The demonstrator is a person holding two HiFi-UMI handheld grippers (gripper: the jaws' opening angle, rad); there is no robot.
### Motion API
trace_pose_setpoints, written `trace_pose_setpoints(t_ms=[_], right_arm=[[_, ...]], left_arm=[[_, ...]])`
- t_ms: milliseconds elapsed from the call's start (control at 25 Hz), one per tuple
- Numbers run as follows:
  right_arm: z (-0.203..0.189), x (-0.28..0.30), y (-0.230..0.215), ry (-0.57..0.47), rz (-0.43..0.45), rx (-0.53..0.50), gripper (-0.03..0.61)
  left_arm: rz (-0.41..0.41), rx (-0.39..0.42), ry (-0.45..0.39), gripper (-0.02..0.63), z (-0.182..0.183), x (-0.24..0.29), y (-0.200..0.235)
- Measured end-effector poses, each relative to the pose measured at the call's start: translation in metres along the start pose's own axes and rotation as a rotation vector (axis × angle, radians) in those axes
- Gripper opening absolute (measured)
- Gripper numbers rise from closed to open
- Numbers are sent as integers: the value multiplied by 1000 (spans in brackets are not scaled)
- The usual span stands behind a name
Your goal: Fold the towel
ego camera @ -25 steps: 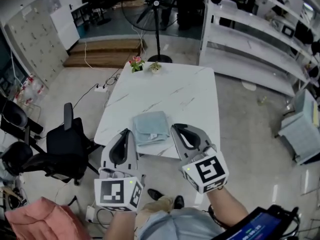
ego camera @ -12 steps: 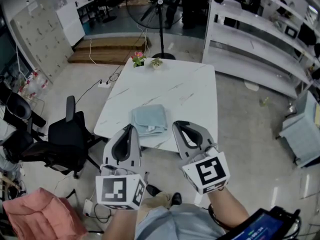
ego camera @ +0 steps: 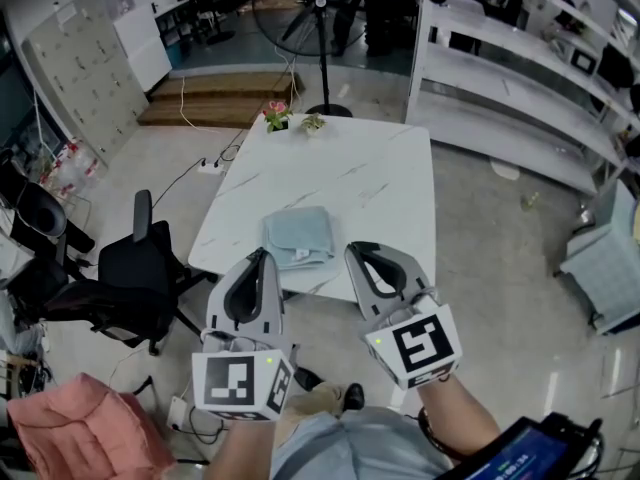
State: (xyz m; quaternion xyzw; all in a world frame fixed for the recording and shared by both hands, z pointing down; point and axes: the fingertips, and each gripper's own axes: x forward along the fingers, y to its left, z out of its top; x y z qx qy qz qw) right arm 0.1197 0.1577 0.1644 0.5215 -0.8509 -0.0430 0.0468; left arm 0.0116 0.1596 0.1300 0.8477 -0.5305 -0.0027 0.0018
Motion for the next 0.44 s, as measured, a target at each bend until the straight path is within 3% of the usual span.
trace_pose_setpoints(t_ms=[440], right_arm=[[-3, 4, 0, 8, 4, -11, 17]], left_arm=[[3, 3, 7, 8, -3, 2, 3]])
